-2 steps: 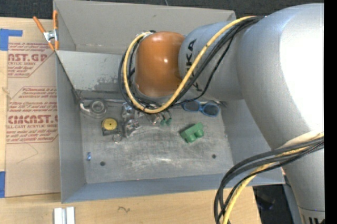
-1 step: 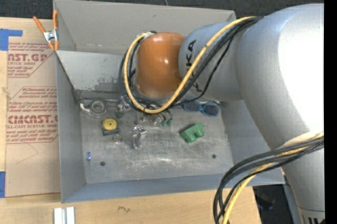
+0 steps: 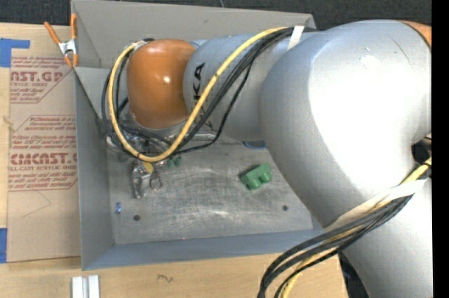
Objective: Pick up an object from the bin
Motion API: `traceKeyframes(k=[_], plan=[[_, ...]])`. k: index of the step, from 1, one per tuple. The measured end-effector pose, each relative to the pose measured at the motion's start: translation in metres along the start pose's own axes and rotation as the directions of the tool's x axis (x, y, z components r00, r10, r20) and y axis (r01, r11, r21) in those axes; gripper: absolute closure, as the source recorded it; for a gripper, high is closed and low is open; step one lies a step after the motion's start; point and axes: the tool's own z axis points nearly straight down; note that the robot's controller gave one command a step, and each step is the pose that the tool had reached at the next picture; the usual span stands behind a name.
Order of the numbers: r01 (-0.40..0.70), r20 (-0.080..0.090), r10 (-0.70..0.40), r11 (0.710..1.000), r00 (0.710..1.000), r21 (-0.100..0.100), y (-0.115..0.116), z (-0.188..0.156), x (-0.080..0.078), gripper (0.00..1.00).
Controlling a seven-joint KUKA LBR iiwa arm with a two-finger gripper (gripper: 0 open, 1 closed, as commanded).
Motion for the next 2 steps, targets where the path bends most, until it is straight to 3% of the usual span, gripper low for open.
traceKeyframes(k=[1,2], plan=[[-0.003,0.007,0.003,1.0,1.0,-0.001,-0.002,-0.001,-0.001,1.0],[0.379,0.009,-0.379,0.925,0.925,0.006,-0.03,-0.138,0.052,1.0]])
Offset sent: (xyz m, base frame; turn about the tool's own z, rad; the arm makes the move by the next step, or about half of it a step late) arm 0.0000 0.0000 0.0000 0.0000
